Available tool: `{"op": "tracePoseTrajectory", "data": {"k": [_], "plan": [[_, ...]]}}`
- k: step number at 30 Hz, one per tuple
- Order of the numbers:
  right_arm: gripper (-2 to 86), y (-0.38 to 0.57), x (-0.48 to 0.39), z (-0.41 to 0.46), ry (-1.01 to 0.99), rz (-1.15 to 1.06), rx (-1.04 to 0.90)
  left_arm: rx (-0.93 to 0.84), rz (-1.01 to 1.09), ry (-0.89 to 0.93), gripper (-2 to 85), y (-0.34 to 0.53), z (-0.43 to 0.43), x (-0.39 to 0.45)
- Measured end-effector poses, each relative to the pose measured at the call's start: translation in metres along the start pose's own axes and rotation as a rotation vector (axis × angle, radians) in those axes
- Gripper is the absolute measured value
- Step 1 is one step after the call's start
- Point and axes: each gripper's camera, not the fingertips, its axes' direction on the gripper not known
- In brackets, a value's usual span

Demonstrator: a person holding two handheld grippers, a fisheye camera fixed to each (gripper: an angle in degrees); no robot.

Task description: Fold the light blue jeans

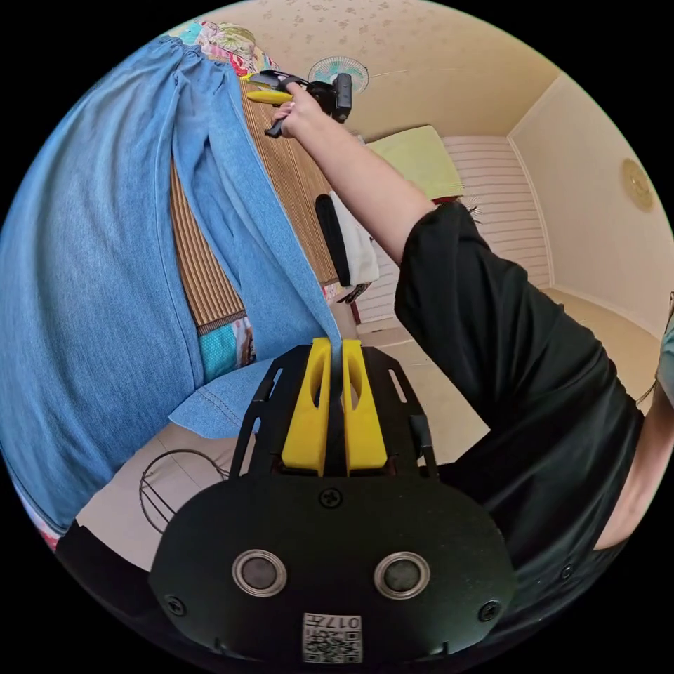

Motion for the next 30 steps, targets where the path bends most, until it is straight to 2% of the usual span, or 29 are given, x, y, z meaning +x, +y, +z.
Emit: {"op": "tracePoseTrajectory", "data": {"k": [2,5,10,14,18,21,22,24,25,30], "plan": [[10.1,-0.012,-0.007,0.022,0.046,-0.005,-0.015,0.0,0.0,0.024,0.6,-0.001,-0.003,-0.004],[4.9,-0.02,-0.037,0.03,0.097,-0.07,0.08,0.023,0.019,0.06,0.4,0.004,-0.015,-0.009],[1.5,-0.018,-0.186,0.046,0.494,-0.426,0.285,0.124,0.05,0.16,-0.2,0.033,-0.055,-0.01],[1.1,-0.013,-0.294,0.073,0.552,-0.653,0.395,0.271,0.031,0.162,-0.5,0.062,-0.1,-0.009],[1.3,-0.035,-0.358,0.107,0.356,-0.612,0.339,0.369,-0.071,-0.027,-0.3,0.089,-0.147,-0.018],[2.0,-0.046,-0.351,0.135,0.157,-0.515,0.182,0.361,-0.209,-0.198,0.3,0.104,-0.16,-0.04],[2.4,-0.041,-0.34,0.137,0.095,-0.47,0.163,0.367,-0.257,-0.292,0.8,0.111,-0.163,-0.047],[3.0,-0.018,-0.322,0.12,-0.019,-0.433,0.215,0.383,-0.296,-0.359,1.7,0.119,-0.166,-0.059],[3.3,0.005,-0.309,0.104,-0.1,-0.444,0.253,0.38,-0.3,-0.349,2.3,0.122,-0.165,-0.067],[4.4,0.141,-0.25,0.036,-0.259,-0.528,0.258,0.303,-0.276,-0.316,3.8,0.116,-0.15,-0.08]]}}
